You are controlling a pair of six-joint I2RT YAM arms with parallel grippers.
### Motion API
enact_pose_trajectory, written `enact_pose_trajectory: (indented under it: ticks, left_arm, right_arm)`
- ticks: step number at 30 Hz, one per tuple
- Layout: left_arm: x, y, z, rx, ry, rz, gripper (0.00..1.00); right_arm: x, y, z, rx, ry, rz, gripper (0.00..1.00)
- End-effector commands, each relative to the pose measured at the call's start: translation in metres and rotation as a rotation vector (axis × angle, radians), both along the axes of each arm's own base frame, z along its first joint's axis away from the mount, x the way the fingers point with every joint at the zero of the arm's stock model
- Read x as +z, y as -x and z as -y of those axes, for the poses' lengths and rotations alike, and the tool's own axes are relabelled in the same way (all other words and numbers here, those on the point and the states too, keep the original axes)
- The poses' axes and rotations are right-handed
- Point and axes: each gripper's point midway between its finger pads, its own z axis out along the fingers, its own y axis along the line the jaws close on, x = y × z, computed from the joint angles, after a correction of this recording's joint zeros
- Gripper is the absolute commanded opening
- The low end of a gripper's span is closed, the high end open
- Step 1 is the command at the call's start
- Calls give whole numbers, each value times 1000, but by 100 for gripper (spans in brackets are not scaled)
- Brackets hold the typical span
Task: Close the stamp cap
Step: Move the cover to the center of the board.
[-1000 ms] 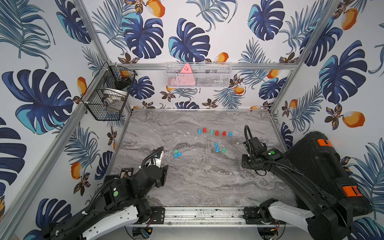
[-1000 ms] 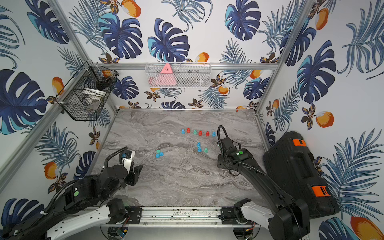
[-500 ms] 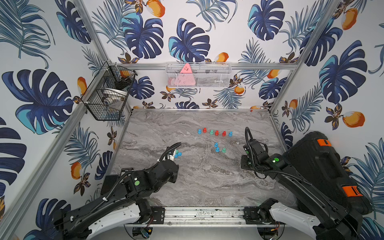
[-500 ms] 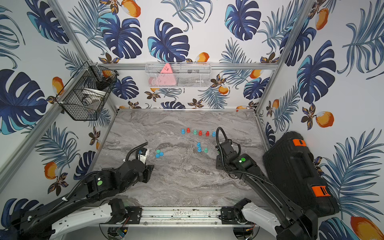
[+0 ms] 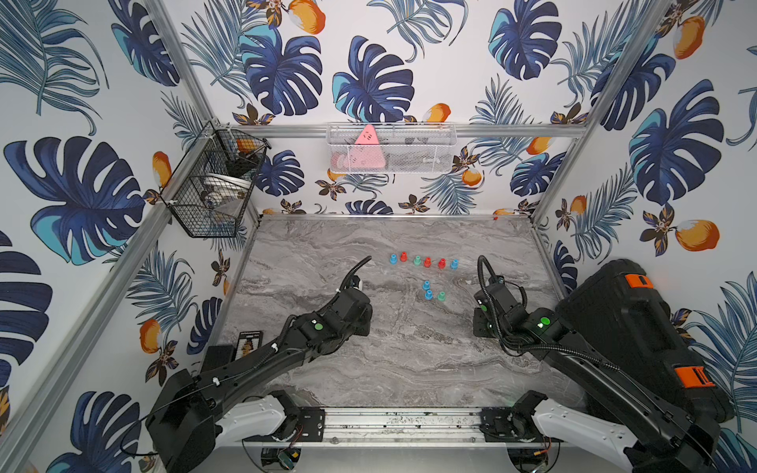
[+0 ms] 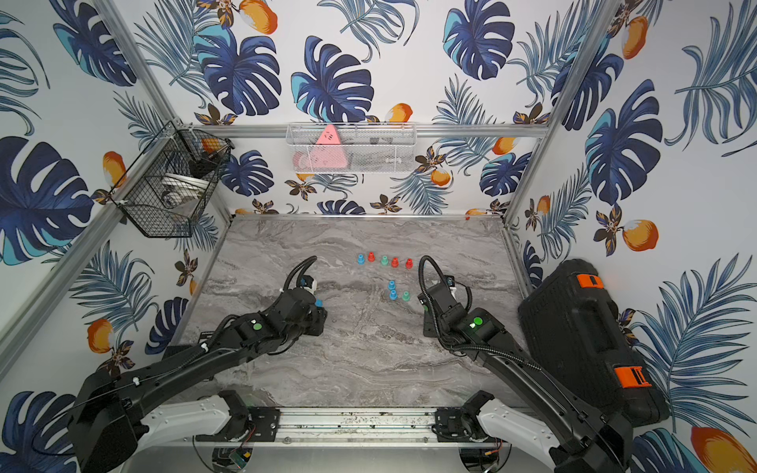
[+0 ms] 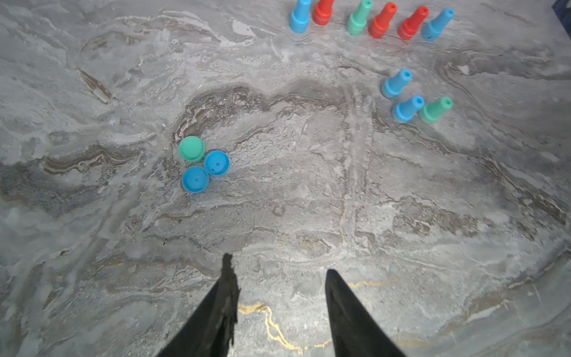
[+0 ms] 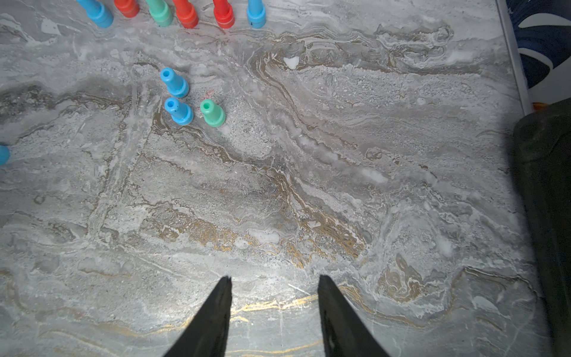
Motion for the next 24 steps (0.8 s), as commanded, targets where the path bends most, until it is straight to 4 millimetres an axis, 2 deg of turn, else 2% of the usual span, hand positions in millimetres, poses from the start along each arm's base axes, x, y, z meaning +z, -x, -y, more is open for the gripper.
enact_pose_trajectory:
  ticks: [1,9,14,24]
  left_arm:
    - [-3,-17,10,7,96,0,51]
    - [-38,-41,-6,87,123,-59,50]
    - [-54,-52,-7,105,131,-88,50]
    - [-68,-76,-11,141,136,-93,49]
  right_arm:
    - [0,0,2,-15,6,1,49]
    - [-1,-1,0,-6,1,-3,49]
    - [-4,-1,-2,0,4,-13,49]
    - [-5,-2,-3,2,6,-17,49]
